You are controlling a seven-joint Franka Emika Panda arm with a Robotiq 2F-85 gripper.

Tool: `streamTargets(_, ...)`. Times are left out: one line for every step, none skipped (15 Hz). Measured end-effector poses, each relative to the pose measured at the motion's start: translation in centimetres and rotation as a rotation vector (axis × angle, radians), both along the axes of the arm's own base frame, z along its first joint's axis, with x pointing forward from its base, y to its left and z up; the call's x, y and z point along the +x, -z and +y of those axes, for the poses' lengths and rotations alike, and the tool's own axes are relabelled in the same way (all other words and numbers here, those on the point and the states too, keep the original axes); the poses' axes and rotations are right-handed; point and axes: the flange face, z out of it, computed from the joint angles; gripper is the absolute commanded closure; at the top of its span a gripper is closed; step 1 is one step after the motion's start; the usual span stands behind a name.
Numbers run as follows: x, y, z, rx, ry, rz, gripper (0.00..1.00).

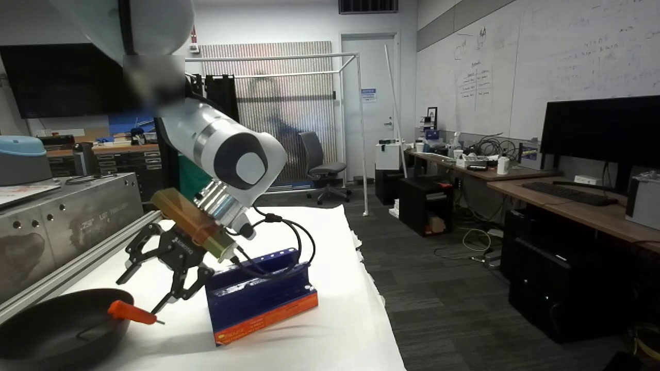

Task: Remove the screwdriver from the object and put it in the bowl

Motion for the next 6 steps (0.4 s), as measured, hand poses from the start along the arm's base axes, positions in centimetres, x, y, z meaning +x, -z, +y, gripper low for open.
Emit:
streamTargets(0.2, -1.1, -0.2, -0.007, 0.007, -0.028, 0.00)
streamTargets(0.4, -2.4, -0.5, -0.012, 0.013, -0.055, 0.00)
streamTargets(0.5, -3.8, -0.8, -0.017, 0.020, -0.083, 0.00)
streamTargets(0.6, -5.3, -1.1, -0.023, 0.028, -0.115, 0.00)
streamTargets(0.5, -6.9, -1.5, -0.029, 0.035, -0.145, 0.00)
streamTargets(0.5, -8.5, -1.8, -0.040, 0.040, -0.178, 0.00)
